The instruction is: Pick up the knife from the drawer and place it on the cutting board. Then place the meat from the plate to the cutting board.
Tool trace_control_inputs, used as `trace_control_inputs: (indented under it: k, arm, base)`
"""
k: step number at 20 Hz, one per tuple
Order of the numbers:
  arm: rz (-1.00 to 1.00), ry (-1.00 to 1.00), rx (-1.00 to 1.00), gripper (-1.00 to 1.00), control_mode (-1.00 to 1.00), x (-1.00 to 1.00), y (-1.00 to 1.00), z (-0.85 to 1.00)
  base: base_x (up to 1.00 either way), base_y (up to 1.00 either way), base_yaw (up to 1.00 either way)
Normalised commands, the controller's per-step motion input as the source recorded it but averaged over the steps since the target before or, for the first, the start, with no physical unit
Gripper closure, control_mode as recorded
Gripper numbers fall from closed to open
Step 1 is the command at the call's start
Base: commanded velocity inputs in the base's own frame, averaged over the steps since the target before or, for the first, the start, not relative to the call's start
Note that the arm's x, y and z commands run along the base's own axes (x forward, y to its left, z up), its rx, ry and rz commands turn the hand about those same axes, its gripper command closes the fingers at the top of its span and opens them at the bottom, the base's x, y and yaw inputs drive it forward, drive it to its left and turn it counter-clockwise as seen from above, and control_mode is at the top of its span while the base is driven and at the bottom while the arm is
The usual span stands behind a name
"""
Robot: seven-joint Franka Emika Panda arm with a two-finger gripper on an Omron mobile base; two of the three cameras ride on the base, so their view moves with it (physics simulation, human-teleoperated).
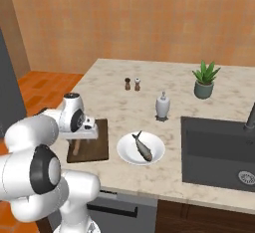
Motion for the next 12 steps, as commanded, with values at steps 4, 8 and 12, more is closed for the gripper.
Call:
trace_control_inputs:
  k: [4, 8, 12]
  arm:
    - [0.05, -0.15, 0.00, -1.00, -1.00, -0.17, -0.92, 0.87]
    - [0.08, -0.04, 0.00, -1.00, -1.00, 0.00, -1.00, 0.70]
    - [0.08, -0.03, 0.00, -1.00, -1.00, 0.00, -1.00, 0.36]
  base:
    - [0.00, 0.00, 0.00]
    - [0.00, 0.00, 0.00]
    - [0.00, 0.00, 0.00]
